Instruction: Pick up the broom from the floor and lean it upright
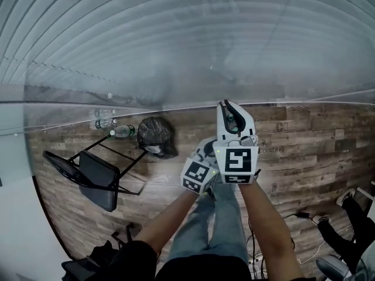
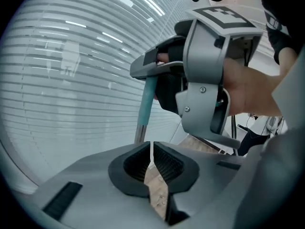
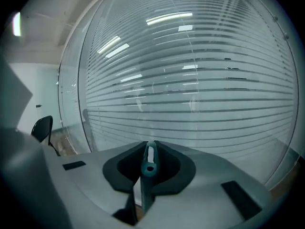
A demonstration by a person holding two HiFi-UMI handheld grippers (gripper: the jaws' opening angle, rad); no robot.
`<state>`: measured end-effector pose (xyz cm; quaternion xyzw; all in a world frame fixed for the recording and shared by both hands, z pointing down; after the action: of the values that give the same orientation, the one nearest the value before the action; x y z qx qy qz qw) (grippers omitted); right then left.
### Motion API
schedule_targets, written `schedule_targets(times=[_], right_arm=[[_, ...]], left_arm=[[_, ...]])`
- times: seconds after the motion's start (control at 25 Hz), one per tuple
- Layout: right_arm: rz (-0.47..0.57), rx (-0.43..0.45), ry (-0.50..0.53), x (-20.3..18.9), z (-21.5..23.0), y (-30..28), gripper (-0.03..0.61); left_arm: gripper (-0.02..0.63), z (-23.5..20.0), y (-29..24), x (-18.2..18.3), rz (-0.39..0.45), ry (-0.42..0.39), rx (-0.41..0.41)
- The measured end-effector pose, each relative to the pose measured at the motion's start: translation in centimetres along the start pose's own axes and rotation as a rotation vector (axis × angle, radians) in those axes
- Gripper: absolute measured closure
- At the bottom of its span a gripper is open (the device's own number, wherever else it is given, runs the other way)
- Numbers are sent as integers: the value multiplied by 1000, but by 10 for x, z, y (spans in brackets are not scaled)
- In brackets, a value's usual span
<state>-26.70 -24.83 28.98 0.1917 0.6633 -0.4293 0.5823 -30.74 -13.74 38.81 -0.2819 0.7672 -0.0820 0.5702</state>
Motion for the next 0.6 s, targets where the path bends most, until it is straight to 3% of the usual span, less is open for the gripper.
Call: schedule_targets(times=[0.24,0.36,0.6], right_arm=[[41,32,-8,-6,16,-18,532],[27,60,-4,-14,22,-25,451],[1,70,0,-24,27,-38,422]], left_arm=[[606,-16,-18,11,17,19,53],[606,-16,-30,9,12,6,58],[606,-17,-41,5,-8,10,91]])
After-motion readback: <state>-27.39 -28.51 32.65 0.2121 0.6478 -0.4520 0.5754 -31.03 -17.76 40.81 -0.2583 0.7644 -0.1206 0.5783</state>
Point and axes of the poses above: the fingertips, and each gripper's own axes: y backward along the fingers, z to its right, x out of its top, the point moved 10 cm from there along y, backward along the fingers, and after that the axes turned 1 degree about -x, right-handed, at the moved point
